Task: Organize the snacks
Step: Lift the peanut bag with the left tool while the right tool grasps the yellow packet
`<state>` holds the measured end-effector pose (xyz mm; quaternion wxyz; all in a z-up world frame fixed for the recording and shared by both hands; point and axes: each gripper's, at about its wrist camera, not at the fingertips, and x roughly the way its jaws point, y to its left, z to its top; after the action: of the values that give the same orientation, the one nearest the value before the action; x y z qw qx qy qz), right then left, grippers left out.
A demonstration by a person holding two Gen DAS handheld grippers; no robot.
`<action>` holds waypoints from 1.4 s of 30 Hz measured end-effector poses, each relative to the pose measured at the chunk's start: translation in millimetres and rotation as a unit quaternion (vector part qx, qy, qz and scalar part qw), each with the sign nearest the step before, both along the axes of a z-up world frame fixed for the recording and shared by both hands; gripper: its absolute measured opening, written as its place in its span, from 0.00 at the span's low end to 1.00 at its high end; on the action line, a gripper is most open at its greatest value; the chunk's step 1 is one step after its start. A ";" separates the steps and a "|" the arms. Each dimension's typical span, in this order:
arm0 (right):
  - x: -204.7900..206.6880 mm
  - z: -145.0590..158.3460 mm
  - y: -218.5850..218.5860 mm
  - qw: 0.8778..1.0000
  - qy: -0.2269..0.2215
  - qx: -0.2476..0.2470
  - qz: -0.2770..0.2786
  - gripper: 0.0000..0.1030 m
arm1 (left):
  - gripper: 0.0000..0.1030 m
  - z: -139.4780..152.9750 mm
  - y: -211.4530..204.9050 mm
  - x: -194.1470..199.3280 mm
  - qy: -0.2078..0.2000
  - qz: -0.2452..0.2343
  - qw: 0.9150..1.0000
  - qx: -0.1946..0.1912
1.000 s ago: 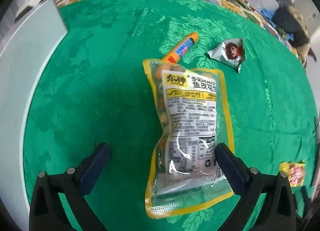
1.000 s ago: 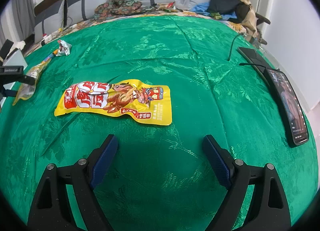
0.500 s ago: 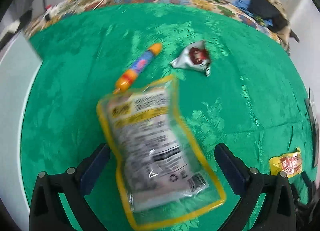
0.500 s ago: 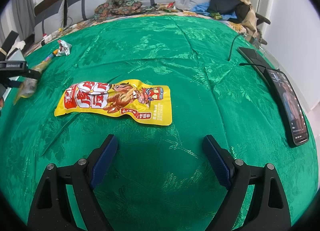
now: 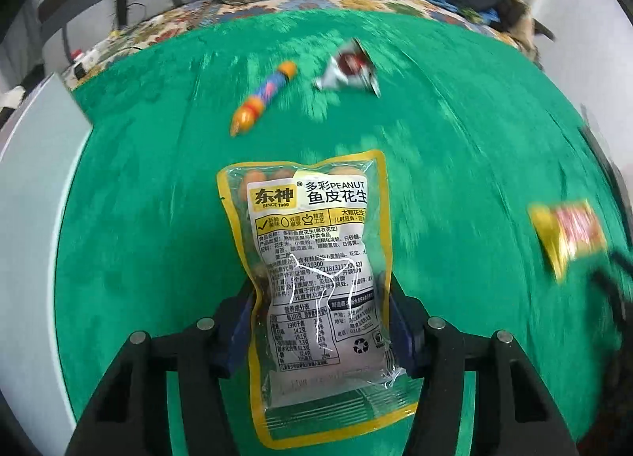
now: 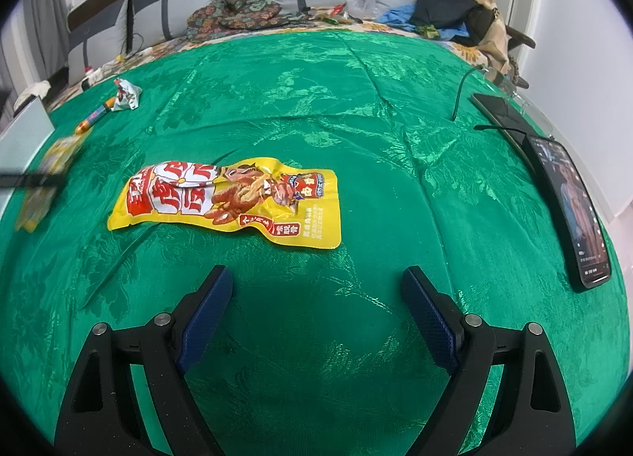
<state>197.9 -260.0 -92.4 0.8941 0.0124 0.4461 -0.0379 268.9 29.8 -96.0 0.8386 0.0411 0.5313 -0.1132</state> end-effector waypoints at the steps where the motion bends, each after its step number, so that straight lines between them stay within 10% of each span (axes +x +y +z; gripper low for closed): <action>1: 0.0 0.1 -0.1 1.000 0.000 0.000 0.000 0.88 | 0.58 -0.9 6.7 -15.1 0.002 -0.005 1.000 -0.004; 7: -0.1 0.0 -0.2 1.000 0.000 0.000 0.000 0.88 | 1.00 -15.3 17.0 -55.6 -0.038 0.007 0.999 0.021; 12: -0.1 0.0 -0.4 1.000 0.000 0.000 0.000 0.88 | 1.00 -21.1 18.6 -67.8 -0.095 0.029 0.995 0.004; 42: -0.1 0.1 -1.4 1.000 0.000 0.001 0.001 0.88 | 1.00 -22.1 20.0 -66.0 -0.094 0.030 0.995 0.003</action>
<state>197.8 -261.3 -92.3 0.8942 0.0133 0.4459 -0.0366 202.8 49.8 -118.0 0.8875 0.0383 0.4518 -0.0823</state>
